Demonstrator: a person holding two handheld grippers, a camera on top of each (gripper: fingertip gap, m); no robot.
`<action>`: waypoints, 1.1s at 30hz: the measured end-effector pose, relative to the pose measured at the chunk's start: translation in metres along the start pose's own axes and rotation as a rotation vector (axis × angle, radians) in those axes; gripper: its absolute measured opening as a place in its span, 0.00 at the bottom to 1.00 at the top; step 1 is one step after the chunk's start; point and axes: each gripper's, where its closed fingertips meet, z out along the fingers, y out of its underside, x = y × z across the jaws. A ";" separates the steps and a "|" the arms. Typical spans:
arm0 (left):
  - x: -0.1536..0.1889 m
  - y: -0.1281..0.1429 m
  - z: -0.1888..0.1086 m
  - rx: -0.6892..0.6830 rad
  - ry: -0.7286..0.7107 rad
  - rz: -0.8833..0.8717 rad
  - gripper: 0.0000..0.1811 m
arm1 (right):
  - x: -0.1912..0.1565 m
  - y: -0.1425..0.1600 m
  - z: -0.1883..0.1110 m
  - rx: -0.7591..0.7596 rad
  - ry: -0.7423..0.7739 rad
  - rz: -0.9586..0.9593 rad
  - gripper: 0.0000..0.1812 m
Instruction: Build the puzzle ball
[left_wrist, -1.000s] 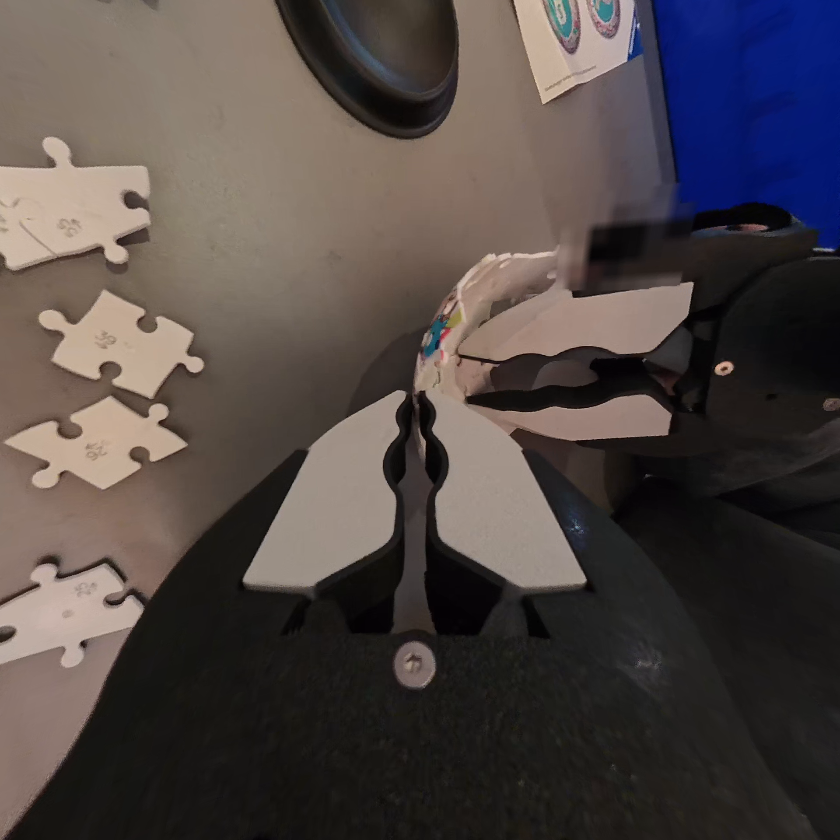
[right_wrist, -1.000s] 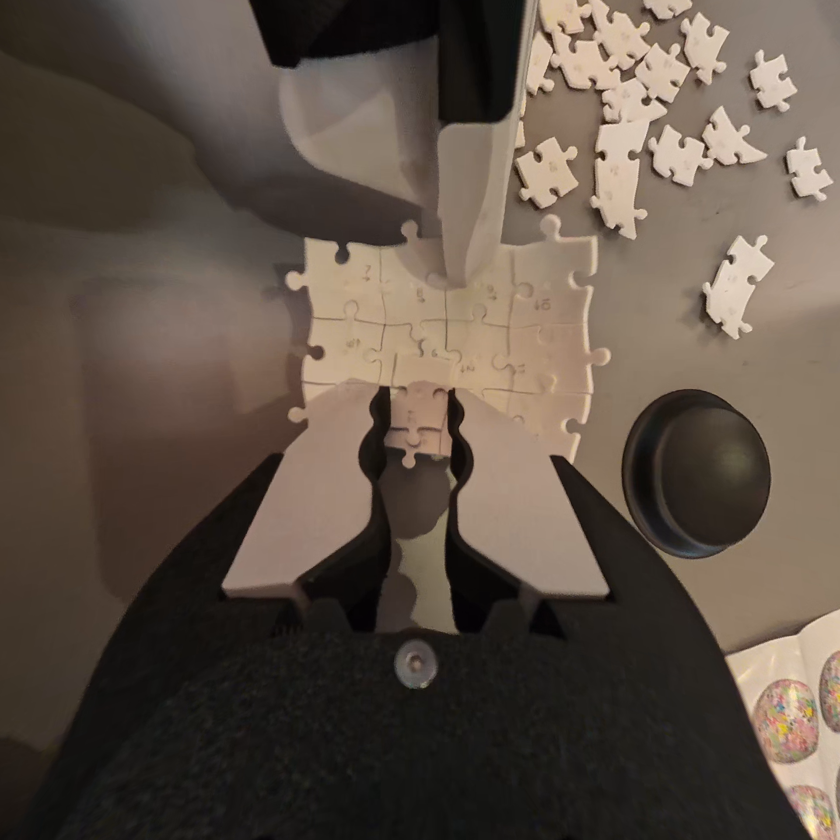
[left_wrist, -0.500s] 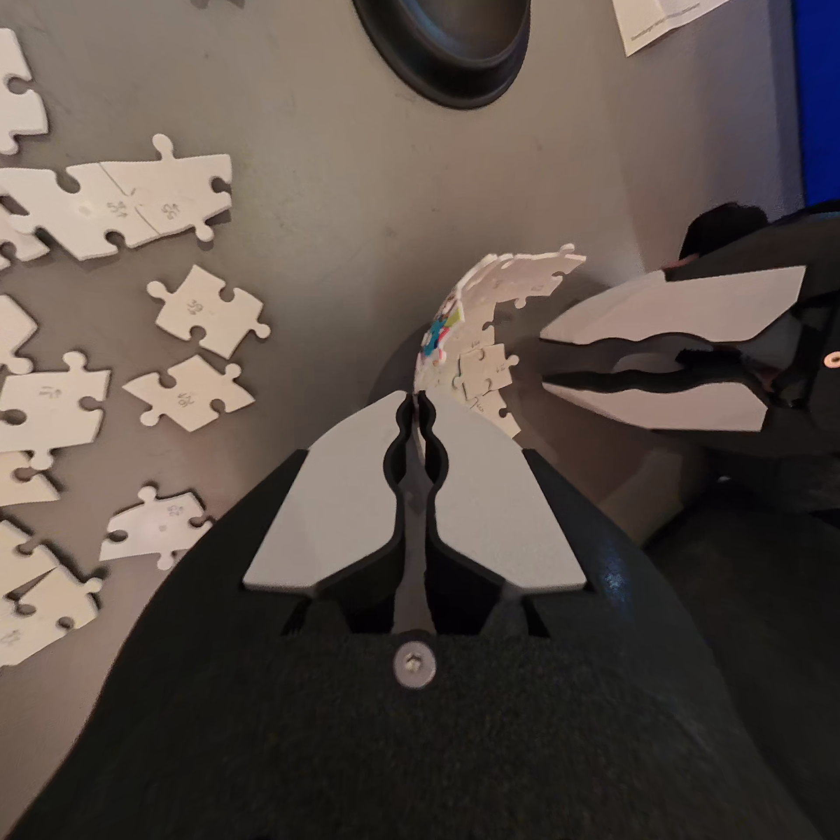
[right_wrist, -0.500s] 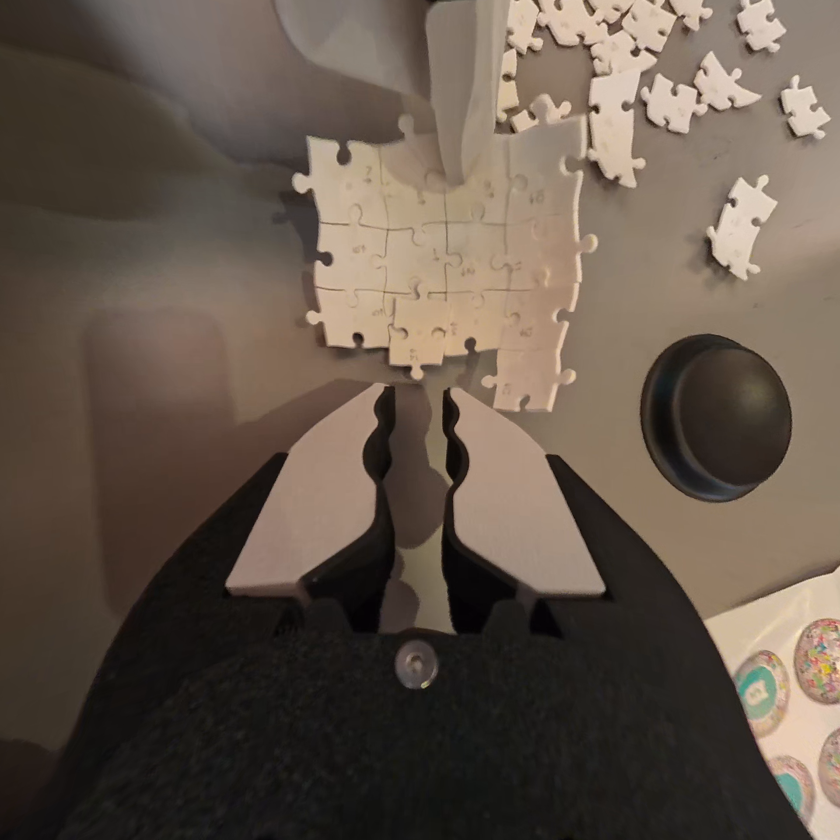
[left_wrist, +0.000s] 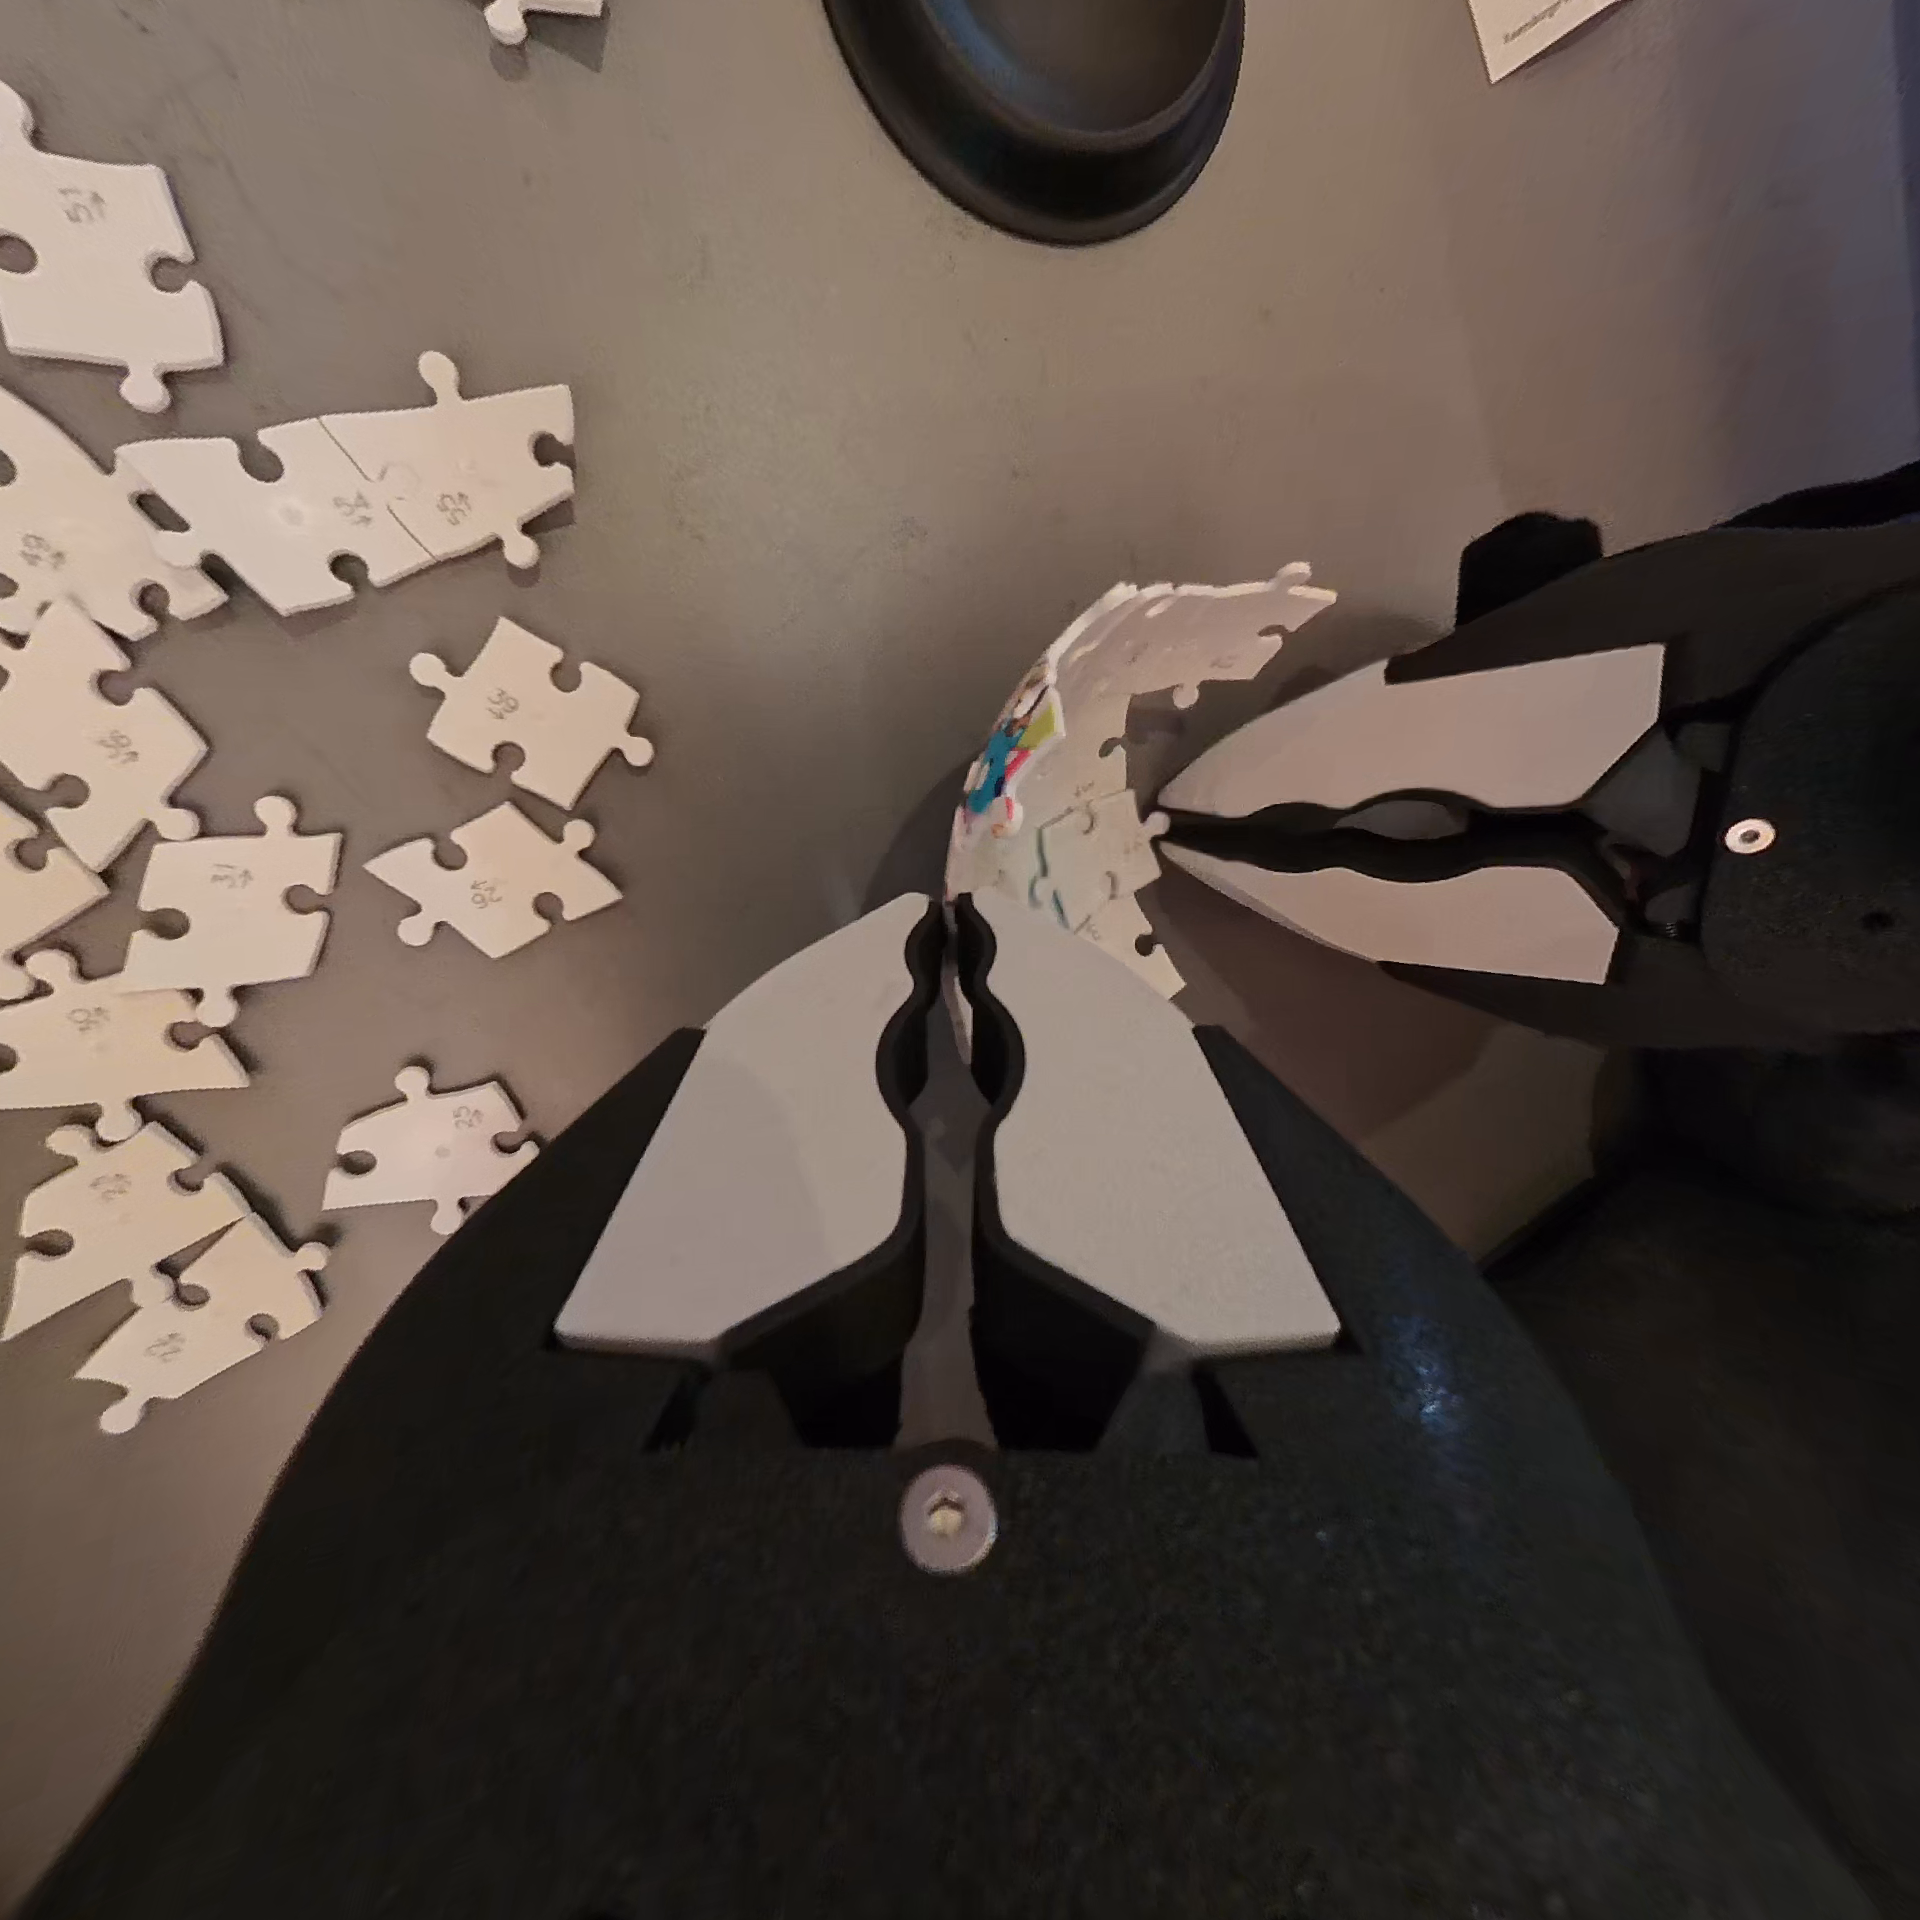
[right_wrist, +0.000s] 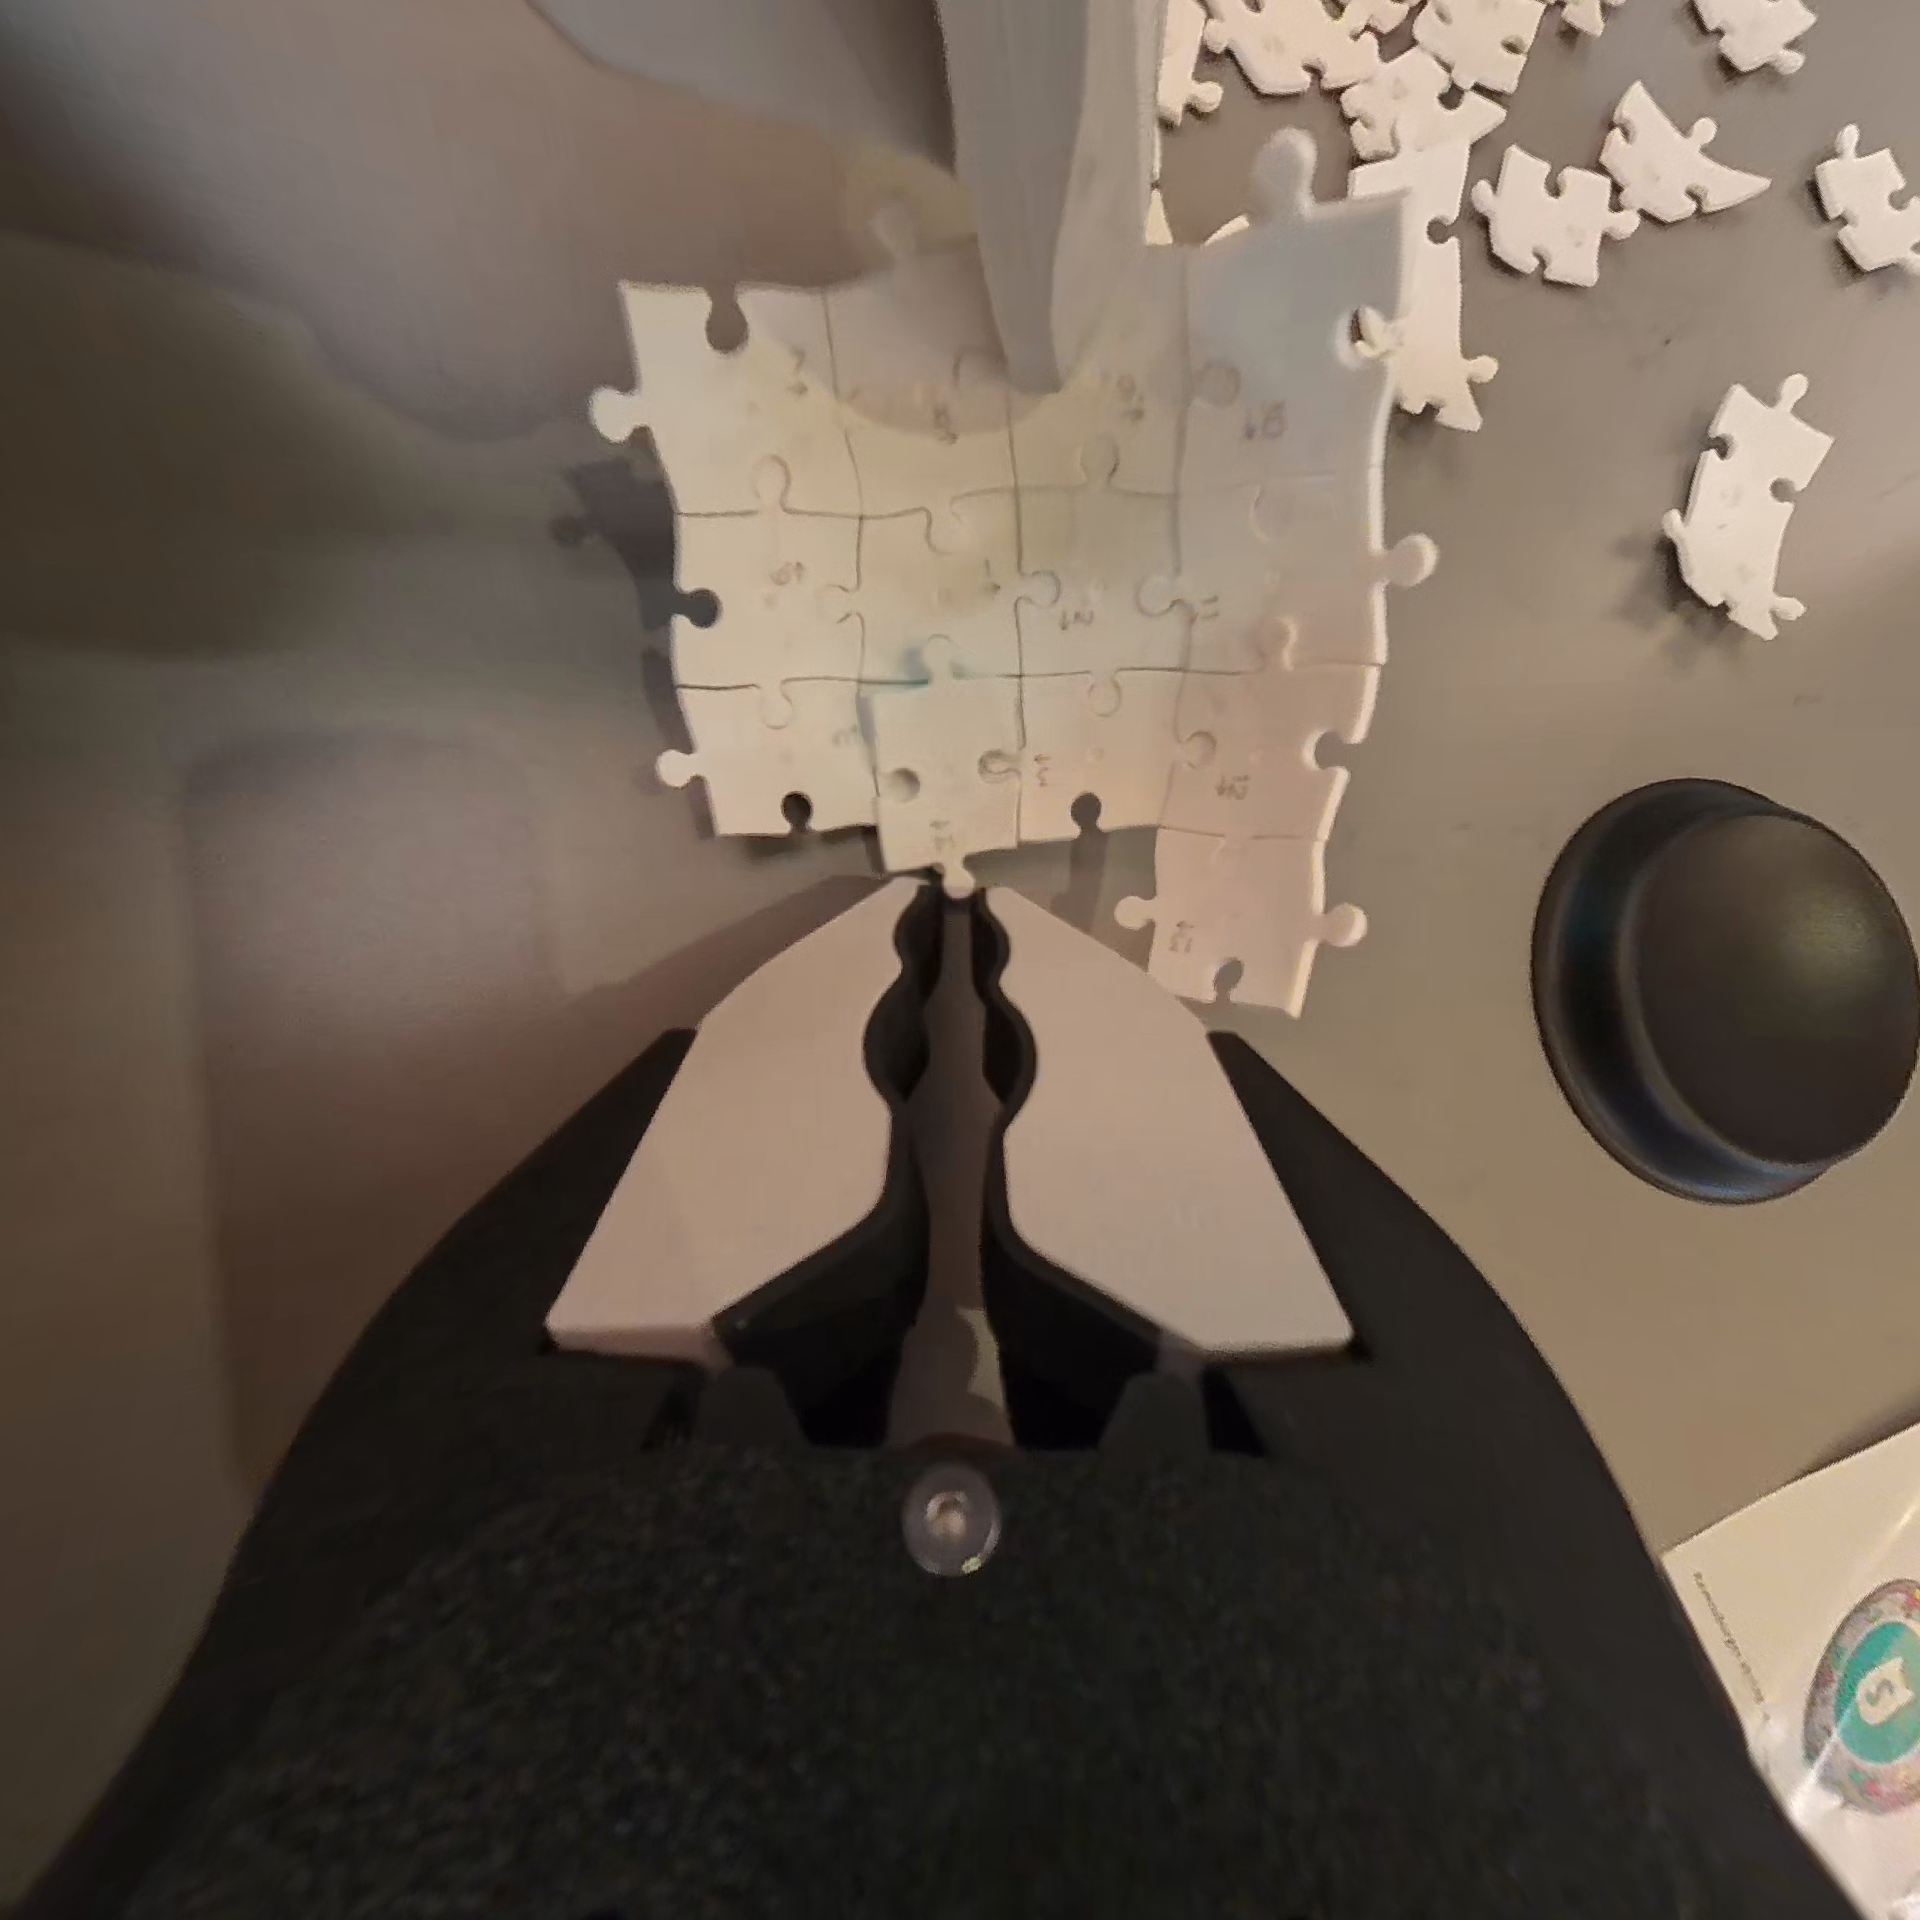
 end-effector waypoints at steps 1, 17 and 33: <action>0.000 0.000 0.000 -0.001 -0.001 0.001 0.01 | 0.000 0.000 0.000 0.001 0.001 -0.003 0.02; 0.000 -0.003 0.000 -0.021 -0.022 0.032 0.01 | -0.002 -0.001 -0.009 0.063 -0.021 -0.040 0.09; -0.002 -0.006 -0.001 -0.019 -0.045 0.037 0.01 | 0.004 0.007 -0.020 0.050 0.022 0.077 0.00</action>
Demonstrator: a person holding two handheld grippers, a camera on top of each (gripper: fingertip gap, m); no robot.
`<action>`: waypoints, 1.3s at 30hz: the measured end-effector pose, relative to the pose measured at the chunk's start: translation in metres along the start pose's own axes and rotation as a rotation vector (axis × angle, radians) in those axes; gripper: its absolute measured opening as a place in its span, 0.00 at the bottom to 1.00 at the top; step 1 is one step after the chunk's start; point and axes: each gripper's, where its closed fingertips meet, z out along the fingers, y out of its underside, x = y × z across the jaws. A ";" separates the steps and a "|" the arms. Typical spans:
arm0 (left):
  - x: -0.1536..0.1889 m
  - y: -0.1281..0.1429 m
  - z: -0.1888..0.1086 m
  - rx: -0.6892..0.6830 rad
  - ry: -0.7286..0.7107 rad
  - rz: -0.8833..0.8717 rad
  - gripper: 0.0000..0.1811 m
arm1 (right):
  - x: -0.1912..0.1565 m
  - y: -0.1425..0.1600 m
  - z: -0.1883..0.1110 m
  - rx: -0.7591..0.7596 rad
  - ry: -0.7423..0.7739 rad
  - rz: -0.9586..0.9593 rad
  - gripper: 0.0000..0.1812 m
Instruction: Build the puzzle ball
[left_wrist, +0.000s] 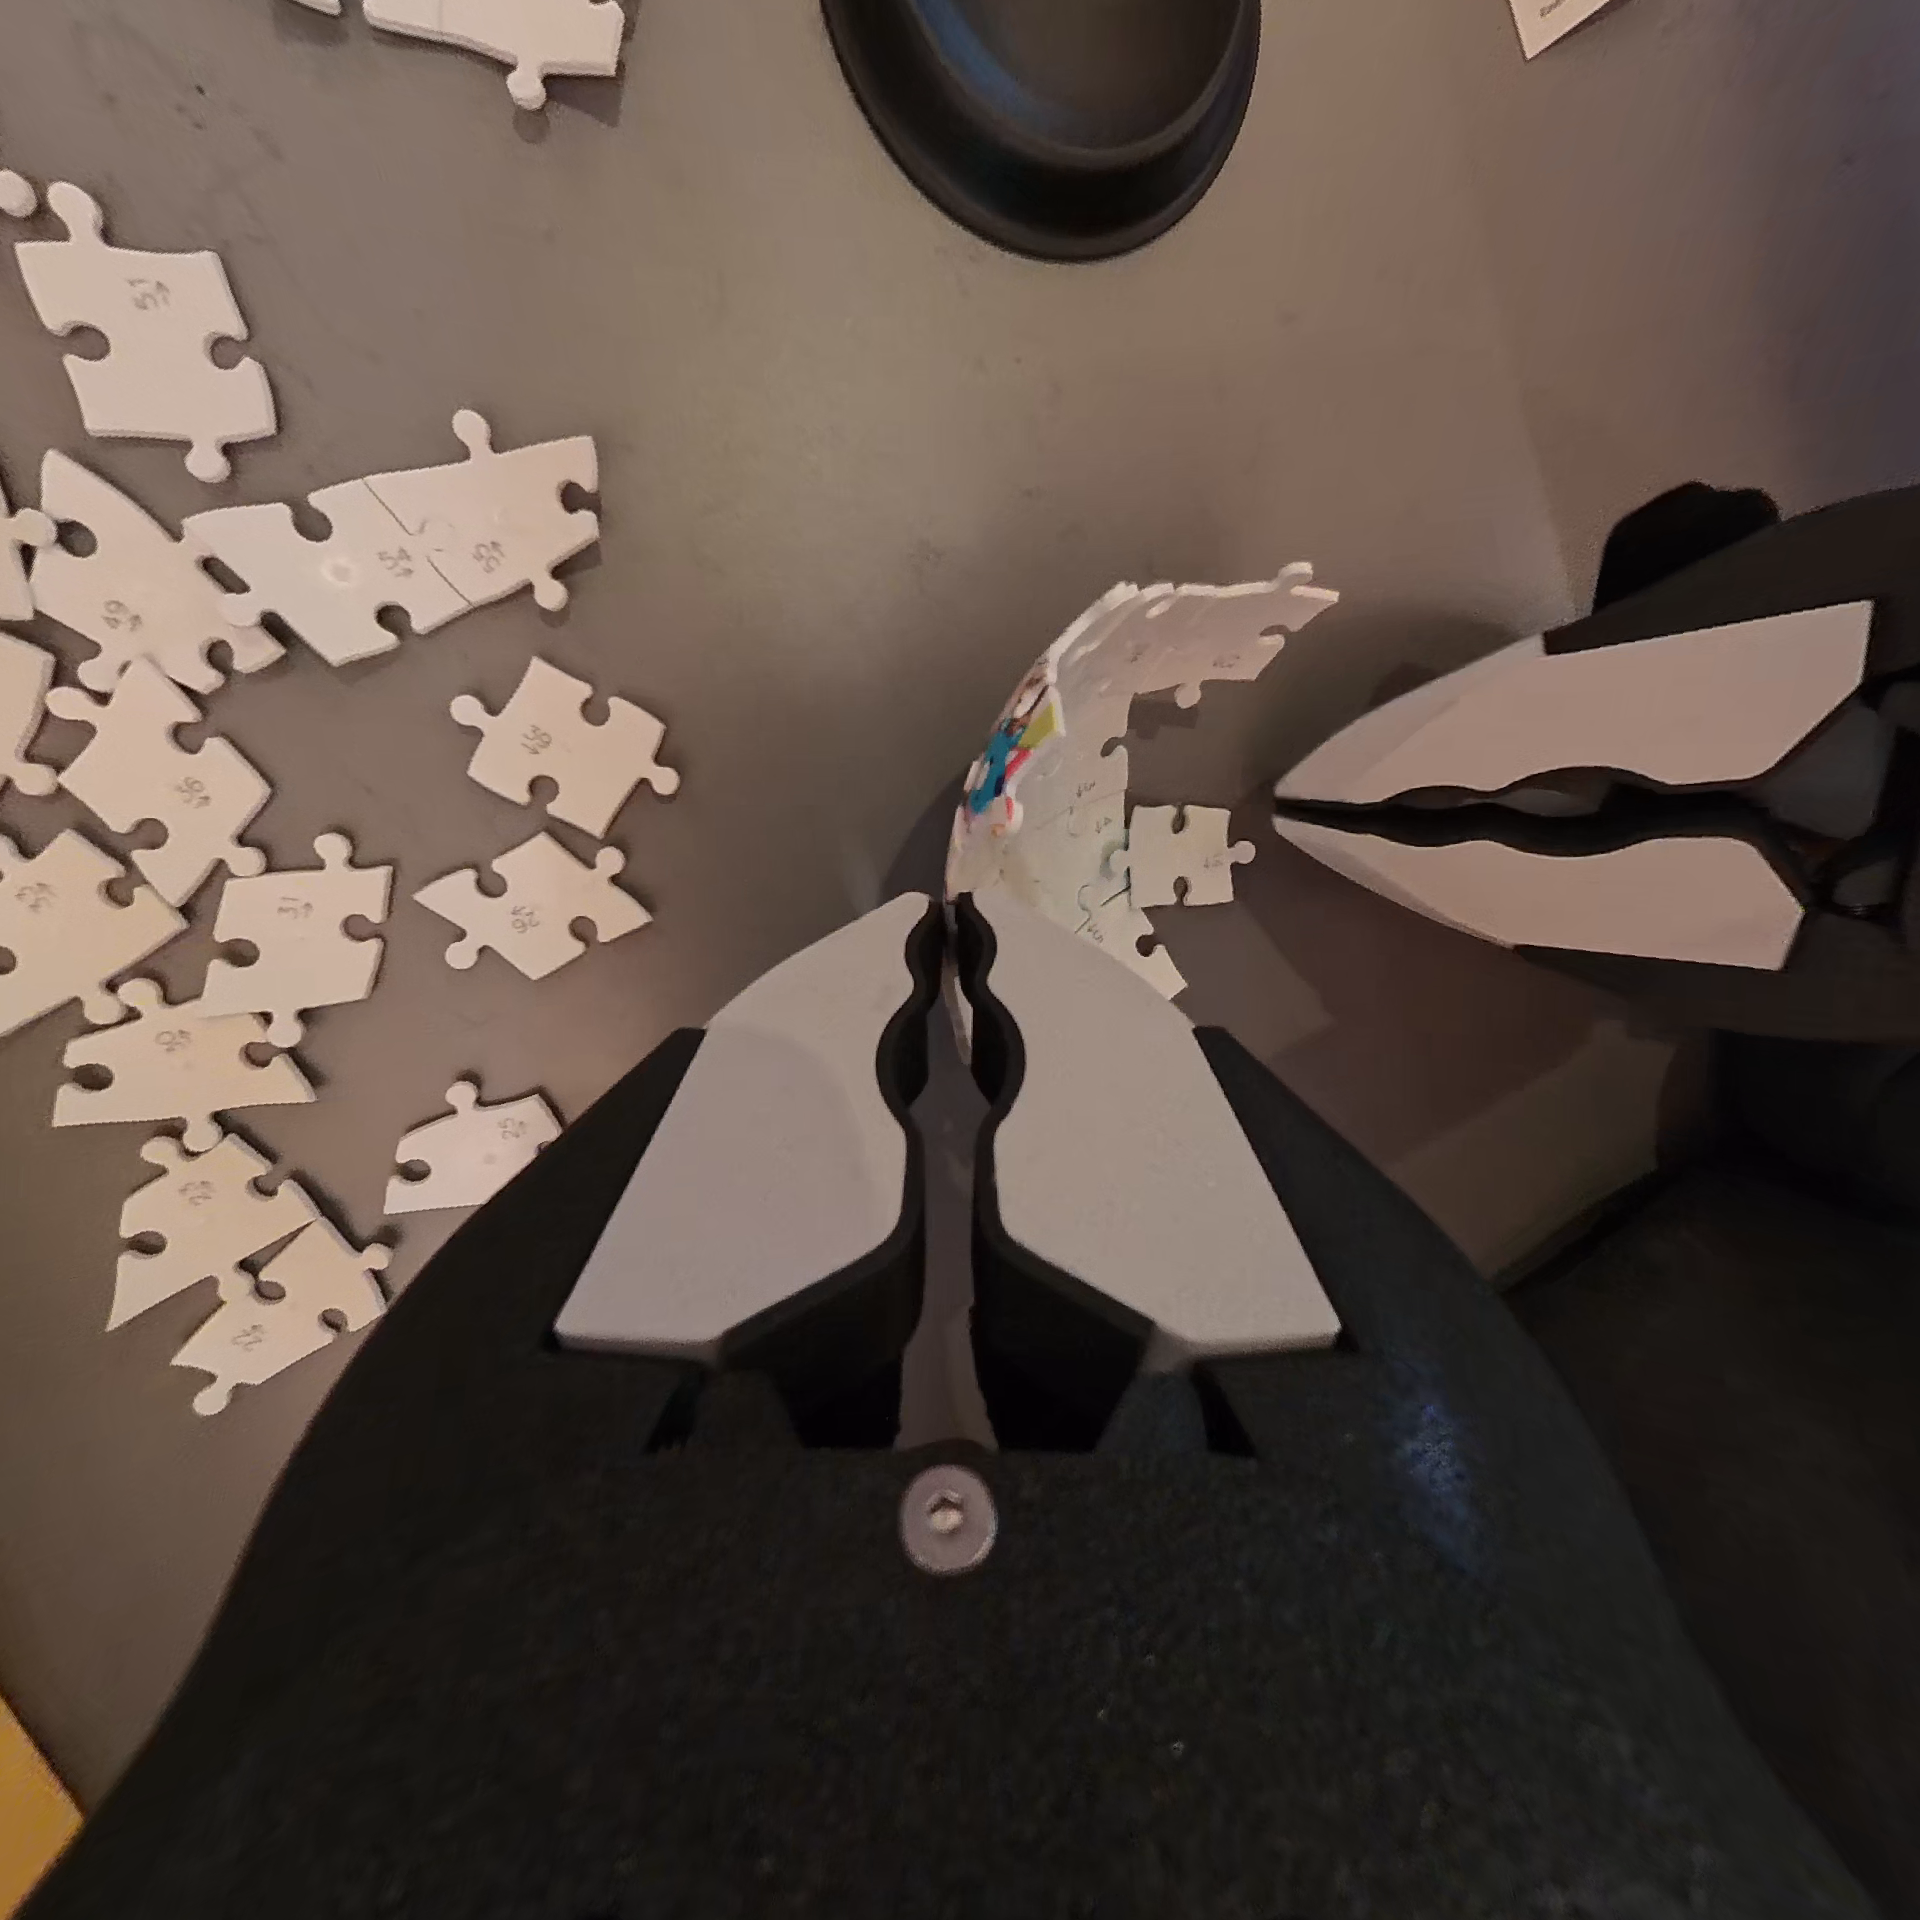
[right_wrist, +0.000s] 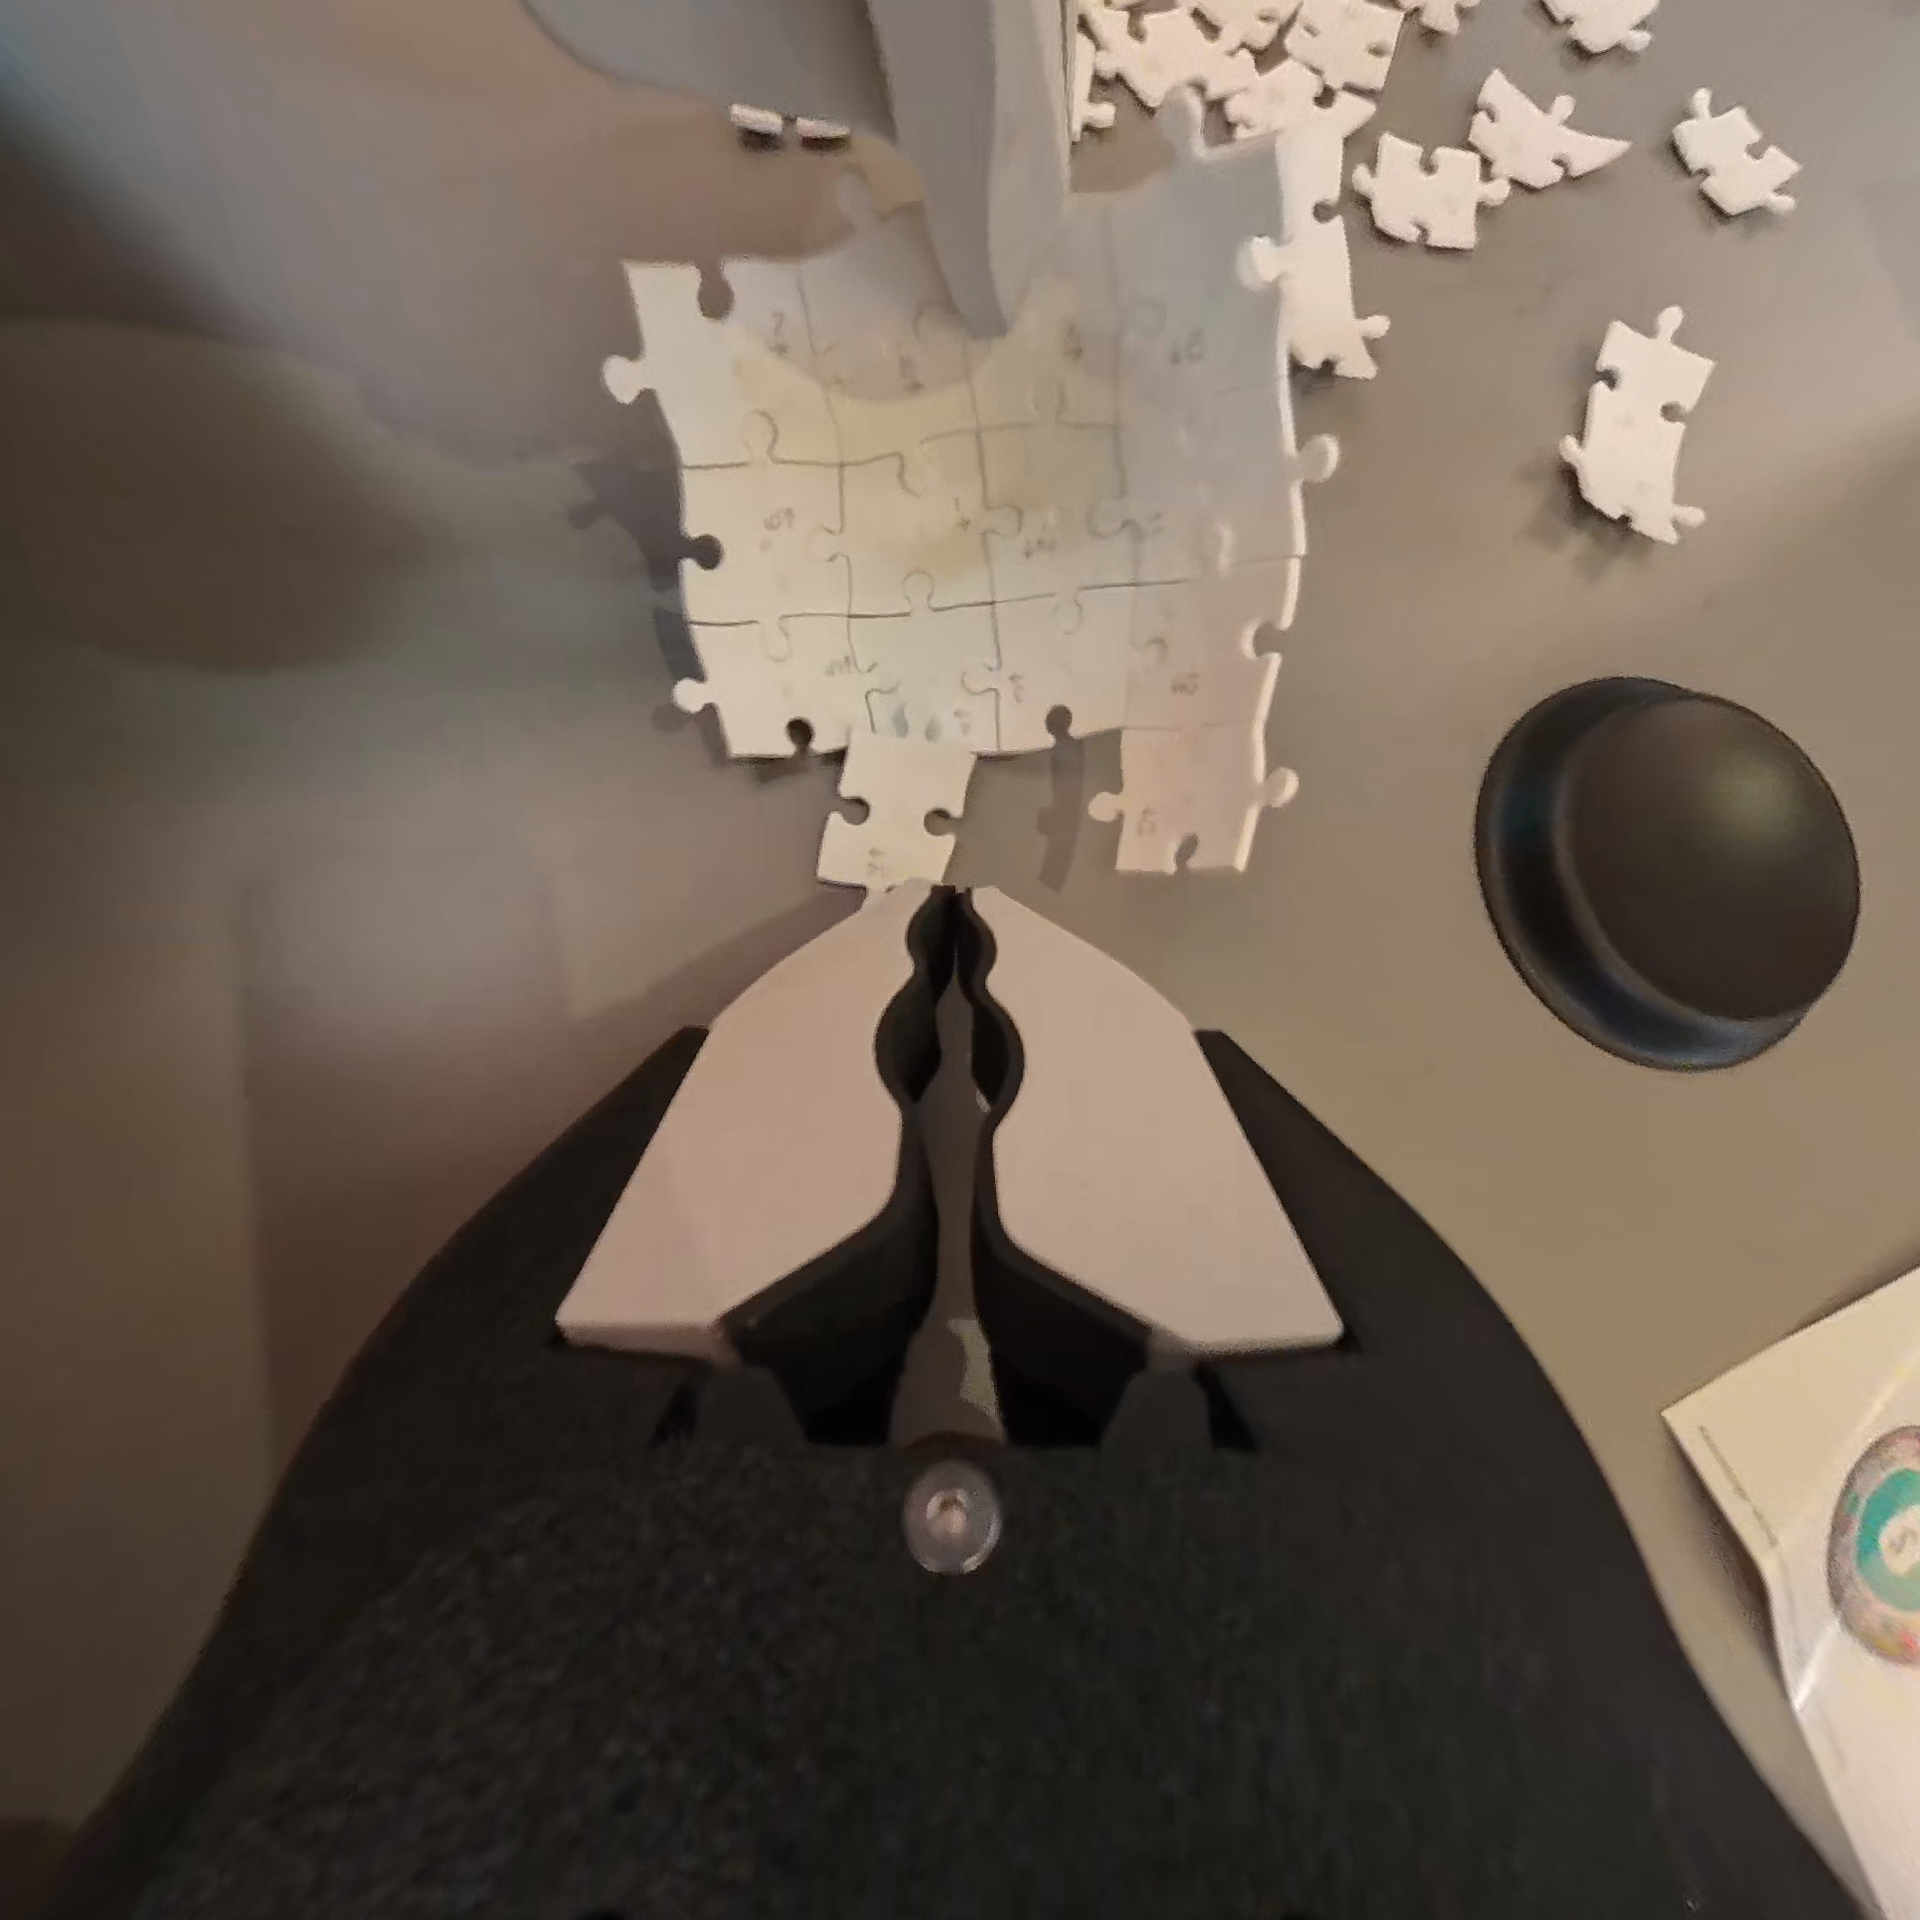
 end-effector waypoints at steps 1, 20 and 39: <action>0.000 0.000 0.000 -0.002 0.001 0.001 0.01 | -0.003 0.000 -0.002 0.009 -0.018 0.001 0.00; -0.003 0.003 -0.003 -0.024 -0.026 0.022 0.01 | 0.000 -0.002 0.000 -0.004 0.048 -0.055 0.02; 0.000 0.019 -0.007 -0.366 0.004 0.097 0.01 | -0.024 -0.018 -0.004 -0.024 0.179 -0.291 0.02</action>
